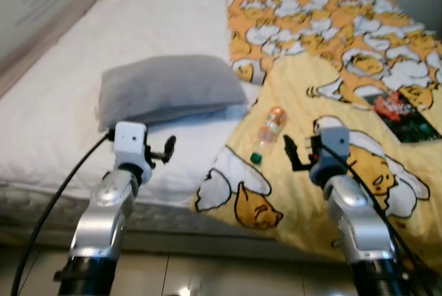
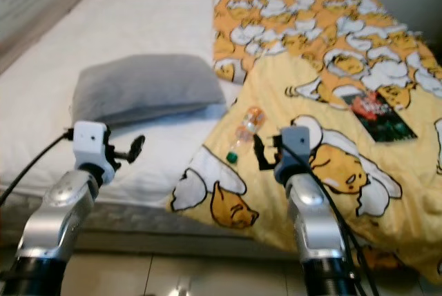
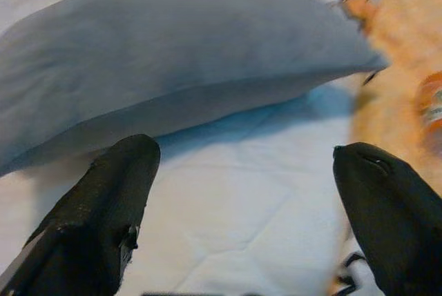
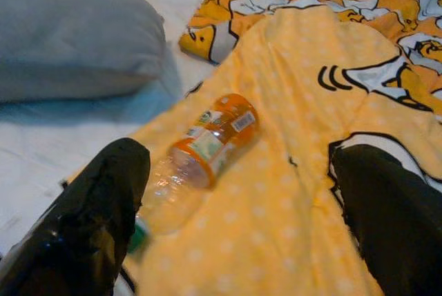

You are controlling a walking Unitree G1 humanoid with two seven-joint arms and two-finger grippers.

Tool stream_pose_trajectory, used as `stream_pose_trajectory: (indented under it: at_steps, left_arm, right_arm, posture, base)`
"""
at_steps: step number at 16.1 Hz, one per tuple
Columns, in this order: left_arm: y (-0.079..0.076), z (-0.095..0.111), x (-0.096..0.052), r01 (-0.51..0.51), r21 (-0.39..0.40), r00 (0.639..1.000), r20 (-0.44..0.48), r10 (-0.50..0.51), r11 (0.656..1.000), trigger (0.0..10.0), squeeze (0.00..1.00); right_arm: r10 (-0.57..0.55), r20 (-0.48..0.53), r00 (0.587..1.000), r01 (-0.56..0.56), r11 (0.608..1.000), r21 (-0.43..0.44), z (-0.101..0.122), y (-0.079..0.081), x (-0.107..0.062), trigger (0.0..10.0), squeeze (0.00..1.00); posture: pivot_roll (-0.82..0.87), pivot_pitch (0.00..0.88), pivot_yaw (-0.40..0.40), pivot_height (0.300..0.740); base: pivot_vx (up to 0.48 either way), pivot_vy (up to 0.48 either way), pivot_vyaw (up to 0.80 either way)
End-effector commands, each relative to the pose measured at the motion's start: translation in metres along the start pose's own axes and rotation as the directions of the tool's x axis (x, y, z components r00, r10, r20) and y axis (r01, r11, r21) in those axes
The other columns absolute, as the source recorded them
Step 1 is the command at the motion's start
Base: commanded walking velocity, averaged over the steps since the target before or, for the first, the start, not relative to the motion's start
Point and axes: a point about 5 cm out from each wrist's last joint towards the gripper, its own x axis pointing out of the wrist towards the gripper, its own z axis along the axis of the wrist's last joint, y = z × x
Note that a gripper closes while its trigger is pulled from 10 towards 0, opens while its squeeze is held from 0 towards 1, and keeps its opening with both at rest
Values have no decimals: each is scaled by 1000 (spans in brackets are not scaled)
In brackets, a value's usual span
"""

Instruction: Clean up the room

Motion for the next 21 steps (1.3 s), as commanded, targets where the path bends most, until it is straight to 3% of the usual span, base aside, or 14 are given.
stream_pose_trajectory:
  at_steps: [1,7,14,16,17,18,21]
  left_arm:
    - [4,-2,-3,-8,10,1000,-15,8,1000,10000,263]
    - [6,-6,-5,-30,-32,999,-44,29,999,10000,329]
    - [6,-8,-7,-36,-56,998,-54,33,998,10000,255]
    - [6,-8,-5,-40,-41,997,-64,37,998,10000,251]
    - [4,-7,-5,-16,-9,998,-66,15,1000,10000,200]
    - [4,-7,-5,-2,3,997,-72,2,1000,10000,192]
    - [3,-4,-6,45,40,997,-65,-42,998,10000,196]
  right_arm:
    - [20,14,1000,-20,1000,13,4,5,2,10000,0]
    - [-23,-28,999,23,1000,-15,0,-2,3,10000,0]
    - [-90,-94,992,94,995,41,-9,-10,2,10000,0]
    - [-95,-112,989,102,993,57,-9,-12,4,10000,0]
    - [-102,-111,989,111,991,73,-7,-14,5,10000,0]
    - [-120,-125,985,130,989,75,-7,-17,6,10000,1000]
    - [-231,-203,952,222,973,-68,-15,-31,15,10000,1000]
  posture:
    - [-46,0,-2,740]
    - [-42,0,-7,740]
    - [-46,0,-11,740]
    - [-48,0,-12,740]
    - [-47,0,-12,740]
    - [-46,0,-11,740]
    - [-39,0,-9,740]
  base:
    - [382,0,800]
    - [338,0,213]
    - [348,0,0]
    - [154,0,0]
    - [0,0,0]
    - [0,0,0]
    - [0,0,0]
